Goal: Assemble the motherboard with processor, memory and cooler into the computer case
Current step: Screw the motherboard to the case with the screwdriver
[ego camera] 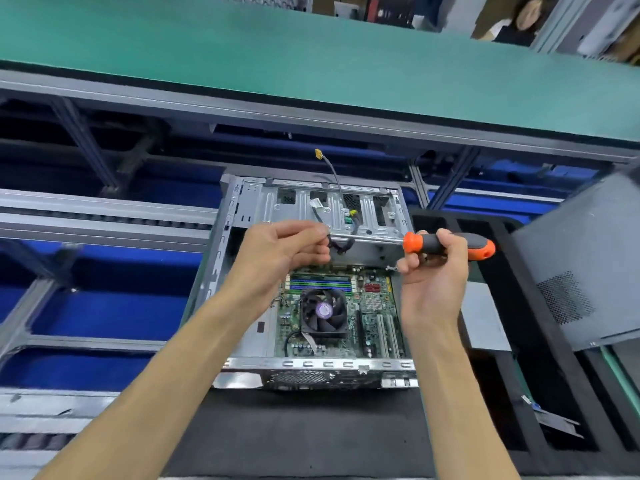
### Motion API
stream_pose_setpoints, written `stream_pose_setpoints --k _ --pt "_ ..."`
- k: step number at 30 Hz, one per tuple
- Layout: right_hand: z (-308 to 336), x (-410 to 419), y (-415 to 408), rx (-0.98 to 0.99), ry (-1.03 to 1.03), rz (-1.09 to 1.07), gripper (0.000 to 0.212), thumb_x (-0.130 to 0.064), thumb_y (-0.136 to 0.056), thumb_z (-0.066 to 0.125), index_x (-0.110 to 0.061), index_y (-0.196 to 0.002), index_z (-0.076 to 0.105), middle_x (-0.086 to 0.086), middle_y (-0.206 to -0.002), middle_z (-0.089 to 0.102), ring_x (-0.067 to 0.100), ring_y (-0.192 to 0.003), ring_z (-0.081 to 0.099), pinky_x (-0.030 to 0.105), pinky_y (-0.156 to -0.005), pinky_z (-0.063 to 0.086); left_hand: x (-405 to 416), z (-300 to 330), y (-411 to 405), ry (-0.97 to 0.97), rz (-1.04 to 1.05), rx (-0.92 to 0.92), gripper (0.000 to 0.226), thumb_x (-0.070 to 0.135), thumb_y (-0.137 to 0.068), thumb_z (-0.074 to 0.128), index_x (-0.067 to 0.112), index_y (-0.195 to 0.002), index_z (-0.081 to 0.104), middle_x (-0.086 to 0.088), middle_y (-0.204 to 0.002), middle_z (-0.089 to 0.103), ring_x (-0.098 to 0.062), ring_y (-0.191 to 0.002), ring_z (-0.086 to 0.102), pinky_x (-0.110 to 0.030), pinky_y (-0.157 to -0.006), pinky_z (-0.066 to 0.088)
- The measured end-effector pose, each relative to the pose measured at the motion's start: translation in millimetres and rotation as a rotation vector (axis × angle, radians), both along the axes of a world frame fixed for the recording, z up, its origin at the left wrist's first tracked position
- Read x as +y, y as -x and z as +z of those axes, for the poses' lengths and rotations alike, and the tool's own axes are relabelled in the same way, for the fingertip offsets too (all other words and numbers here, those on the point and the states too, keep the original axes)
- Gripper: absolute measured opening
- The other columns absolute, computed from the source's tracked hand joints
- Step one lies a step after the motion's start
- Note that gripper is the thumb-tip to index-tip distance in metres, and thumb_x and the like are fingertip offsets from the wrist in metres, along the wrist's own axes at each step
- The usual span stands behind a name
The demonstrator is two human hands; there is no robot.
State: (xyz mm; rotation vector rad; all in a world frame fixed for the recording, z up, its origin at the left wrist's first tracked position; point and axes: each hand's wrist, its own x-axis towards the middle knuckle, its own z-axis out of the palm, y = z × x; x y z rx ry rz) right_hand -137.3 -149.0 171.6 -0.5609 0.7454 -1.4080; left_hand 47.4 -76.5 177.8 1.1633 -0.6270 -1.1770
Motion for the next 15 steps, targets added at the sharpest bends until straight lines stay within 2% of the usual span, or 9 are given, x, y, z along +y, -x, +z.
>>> stream_pose_setpoints --k 2,4,6,10,15 --pt "-1.6 3.1 -10.8 -0.049 -0.033 0.025 0.032 -0.015 -0.097 0.052 -0.013 -0.067 0.062 0.002 -0.062 0.056 0.012 -0.048 0.045 0.023 -0.043 0.042 0.0 1.9 -6.9 0.013 0.031 -0.012 0.032 0.022 -0.075 0.082 -0.001 -0.097 0.075 -0.015 -0.087 0.074 -0.024 -0.076 0.072 -0.024 -0.071 0.057" --pt "-1.7 5.6 -19.6 -0.100 -0.077 0.043 0.048 -0.015 -0.098 0.052 -0.021 -0.052 0.065 0.000 -0.060 0.057 0.011 -0.048 0.045 0.021 -0.044 0.042 -0.2 3.7 -10.3 0.032 0.054 -0.014 0.028 0.020 -0.077 0.081 0.000 -0.097 0.076 -0.014 -0.085 0.075 -0.025 -0.076 0.072 -0.024 -0.071 0.057" --pt "-4.1 6.1 -24.9 -0.145 -0.126 0.060 0.046 -0.016 -0.097 0.054 -0.020 -0.053 0.065 0.000 -0.062 0.057 0.011 -0.048 0.045 0.020 -0.044 0.043 -0.4 5.6 -11.9 0.048 0.082 -0.031 0.020 0.017 -0.081 0.080 0.003 -0.095 0.077 -0.014 -0.083 0.075 -0.025 -0.075 0.073 -0.024 -0.071 0.058" --pt "-9.1 4.0 -30.8 -0.187 -0.194 0.066 0.028 -0.016 -0.095 0.057 -0.014 -0.067 0.059 0.003 -0.069 0.056 0.012 -0.050 0.045 0.020 -0.044 0.043 -0.4 8.5 -12.9 0.053 0.111 -0.054 0.013 0.014 -0.083 0.078 0.005 -0.092 0.077 -0.013 -0.082 0.075 -0.025 -0.073 0.073 -0.025 -0.070 0.059" --pt "-14.5 -1.1 -33.8 -0.186 -0.209 0.073 0.025 -0.015 -0.095 0.057 -0.014 -0.070 0.057 0.004 -0.070 0.056 0.013 -0.050 0.045 0.020 -0.045 0.044 -3.4 6.5 -14.4 0.043 0.130 -0.064 0.010 0.015 -0.084 0.078 0.008 -0.091 0.078 -0.014 -0.085 0.075 -0.028 -0.076 0.073 -0.028 -0.072 0.060"
